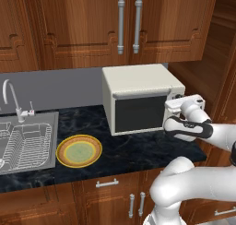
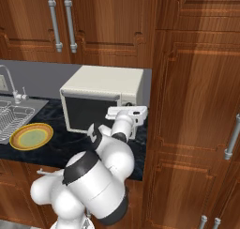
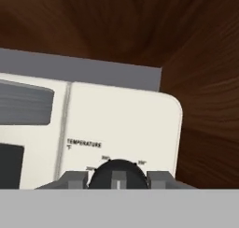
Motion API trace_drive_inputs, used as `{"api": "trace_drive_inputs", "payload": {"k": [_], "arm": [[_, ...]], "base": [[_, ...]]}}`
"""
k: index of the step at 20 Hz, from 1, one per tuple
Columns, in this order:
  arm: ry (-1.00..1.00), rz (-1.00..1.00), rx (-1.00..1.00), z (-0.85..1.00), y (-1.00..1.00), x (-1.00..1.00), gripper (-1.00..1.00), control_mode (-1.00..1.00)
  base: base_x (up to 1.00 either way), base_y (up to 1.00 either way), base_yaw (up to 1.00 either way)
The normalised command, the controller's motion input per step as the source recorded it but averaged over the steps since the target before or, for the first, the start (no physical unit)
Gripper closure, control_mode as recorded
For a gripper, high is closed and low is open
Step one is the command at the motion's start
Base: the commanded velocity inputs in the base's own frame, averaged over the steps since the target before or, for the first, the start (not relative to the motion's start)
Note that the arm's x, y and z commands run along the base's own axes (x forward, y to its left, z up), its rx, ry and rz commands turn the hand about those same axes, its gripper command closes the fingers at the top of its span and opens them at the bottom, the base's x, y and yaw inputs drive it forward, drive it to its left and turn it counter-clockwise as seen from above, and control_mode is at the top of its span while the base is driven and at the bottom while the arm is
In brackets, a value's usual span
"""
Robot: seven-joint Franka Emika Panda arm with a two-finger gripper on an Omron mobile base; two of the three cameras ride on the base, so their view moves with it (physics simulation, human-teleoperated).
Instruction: Pull the toaster oven rack outwards. Pick up the baguette from the plate and place it on the toaster oven rack. Close the toaster oven door fully and set the temperature to the lowest setting.
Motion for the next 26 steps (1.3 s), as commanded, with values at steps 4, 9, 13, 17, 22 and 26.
{"api": "trace_drive_inputs", "payload": {"k": [4, 9, 13, 17, 22, 26], "arm": [[0.00, 0.00, -0.16, -0.08, 0.00, 0.00, 1.00, -1.00], [0.00, 0.00, -0.19, -0.08, 0.00, 0.00, 1.00, -1.00], [0.04, 0.00, -0.19, -0.12, 0.00, 0.00, 1.00, -1.00], [0.06, 0.00, -0.19, -0.10, 0.01, 0.00, 1.00, -1.00], [0.09, 0.00, -0.20, -0.04, 0.00, 0.00, 1.00, -1.00], [0.10, 0.00, -0.19, -0.04, 0.00, 0.00, 1.00, -1.00]], "base": [[0.00, 0.00, 0.00], [0.00, 0.00, 0.00], [0.00, 0.00, 0.00], [0.00, 0.00, 0.00], [0.00, 0.00, 0.00], [0.00, 0.00, 0.00]]}}
